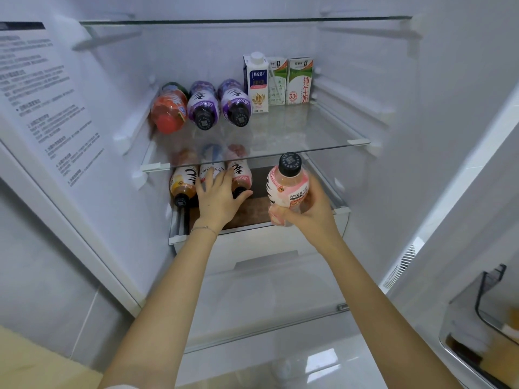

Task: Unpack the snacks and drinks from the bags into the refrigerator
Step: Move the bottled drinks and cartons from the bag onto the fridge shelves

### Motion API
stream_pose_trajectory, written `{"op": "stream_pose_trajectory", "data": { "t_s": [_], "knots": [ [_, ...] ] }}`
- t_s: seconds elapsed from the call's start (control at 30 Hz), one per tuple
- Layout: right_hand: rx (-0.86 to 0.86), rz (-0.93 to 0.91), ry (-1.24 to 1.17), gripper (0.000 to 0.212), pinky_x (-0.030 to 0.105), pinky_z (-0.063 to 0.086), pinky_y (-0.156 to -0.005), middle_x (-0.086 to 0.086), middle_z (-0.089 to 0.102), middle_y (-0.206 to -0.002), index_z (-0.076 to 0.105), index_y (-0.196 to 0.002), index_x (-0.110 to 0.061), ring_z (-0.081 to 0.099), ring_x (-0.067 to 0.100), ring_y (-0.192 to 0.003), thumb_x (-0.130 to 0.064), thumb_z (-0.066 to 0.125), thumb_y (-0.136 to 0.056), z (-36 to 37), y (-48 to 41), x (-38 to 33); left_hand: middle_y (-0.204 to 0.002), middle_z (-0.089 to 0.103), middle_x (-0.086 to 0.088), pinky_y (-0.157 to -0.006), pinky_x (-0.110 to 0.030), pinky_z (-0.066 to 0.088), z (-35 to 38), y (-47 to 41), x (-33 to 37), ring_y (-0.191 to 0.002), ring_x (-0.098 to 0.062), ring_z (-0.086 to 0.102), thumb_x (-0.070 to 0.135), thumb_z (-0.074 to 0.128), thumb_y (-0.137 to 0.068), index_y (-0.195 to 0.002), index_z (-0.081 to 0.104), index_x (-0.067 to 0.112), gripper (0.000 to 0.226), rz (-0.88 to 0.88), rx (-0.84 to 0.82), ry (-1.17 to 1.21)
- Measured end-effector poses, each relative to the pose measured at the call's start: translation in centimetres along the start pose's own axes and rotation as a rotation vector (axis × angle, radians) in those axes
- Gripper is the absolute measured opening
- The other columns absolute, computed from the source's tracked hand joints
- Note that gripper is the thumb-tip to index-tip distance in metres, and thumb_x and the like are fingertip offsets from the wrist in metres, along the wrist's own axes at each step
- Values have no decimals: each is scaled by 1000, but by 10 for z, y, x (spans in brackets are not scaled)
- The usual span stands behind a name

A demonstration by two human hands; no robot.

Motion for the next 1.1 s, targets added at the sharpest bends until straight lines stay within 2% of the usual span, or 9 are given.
{"op": "stream_pose_trajectory", "data": {
  "t_s": [0.2, 0.37, 0.5, 0.6, 0.67, 0.77, 0.87, 0.97, 1.1],
  "knots": [
    [2, -10, 91, 76, 33, 48, -101, -9, 57, -128, 48, -129, -34, 53, 10, -121, -15, 86, -67, 1, -15, 14, -158, 28, -1, -118, -53, 5, -6, 2, -3, -149, -26, 7, 58, 51, -91, -153, 24, 22, 76, 33, -60, 37],
    [-49, -25, 152, 75, 24, 44, -102, -15, 57, -126, 45, -121, -45, 51, 2, -120, -10, 85, -69, 0, -29, 18, -159, 25, -2, -117, -50, 5, -23, 11, 0, -149, -26, 10, 47, 58, -92, -152, 27, 29, 70, 139, -22, 145],
    [-84, -84, 277, 73, 19, 41, -102, -12, 50, -129, 46, -125, -38, 48, -3, -119, -13, 86, -69, 1, -40, 29, -153, 39, 0, -119, -50, 18, -33, 18, 9, -147, -19, 22, 29, 63, -93, -143, 45, 25, 53, 259, -25, 473],
    [-57, -71, 357, 74, 12, 40, -96, -7, 42, -131, 48, -128, -34, 44, -11, -114, -18, 87, -67, 4, -41, 45, -142, 48, 10, -114, -25, 32, -46, 32, 21, -135, 4, 36, 22, 57, -97, -138, 49, 27, 42, 255, -131, 812],
    [-53, -89, 393, 74, 13, 44, -96, -6, 46, -132, 48, -132, -31, 45, -7, -117, -23, 86, -69, 6, -43, 52, -139, 49, 16, -108, -15, 33, -50, 39, 29, -130, 9, 40, 29, 57, -97, -138, 48, 27, 42, 272, -217, 877],
    [-68, -100, 448, 69, 19, 47, -98, -10, 52, -130, 49, -132, -30, 49, 0, -118, -28, 83, -73, 6, -52, 52, -146, 47, 11, -114, -30, 34, -46, 40, 34, -135, -1, 39, 47, 64, -87, -145, 44, 24, 65, 311, -250, 811],
    [-86, -66, 437, 64, 21, 48, -98, -13, 56, -129, 49, -133, -31, 52, 0, -116, -24, 79, -77, 6, -56, 49, -147, 45, 12, -113, -30, 35, -46, 37, 39, -135, -1, 38, 57, 69, -78, -148, 39, 26, 82, 309, -218, 741],
    [-81, -30, 376, 61, 15, 46, -95, -17, 56, -125, 49, -132, -32, 53, -5, -111, -19, 77, -79, 5, -55, 46, -145, 48, 12, -110, -29, 39, -45, 33, 45, -131, -1, 42, 65, 71, -71, -147, 38, 27, 92, 284, -173, 673],
    [-83, 9, 360, 58, 2, 44, -81, -19, 54, -120, 46, -134, -32, 51, -16, -101, -18, 72, -84, 3, -55, 45, -132, 58, 11, -99, -29, 49, -45, 28, 52, -116, -4, 54, 69, 68, -69, -140, 47, 26, 85, 239, -90, 615]
  ]
}}
Point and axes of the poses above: each hand's wrist, its own y-axis away from the middle knuckle, its own z-axis out of the palm, x = y × z, the point moved 2 cm from there along -y, towards the middle knuckle
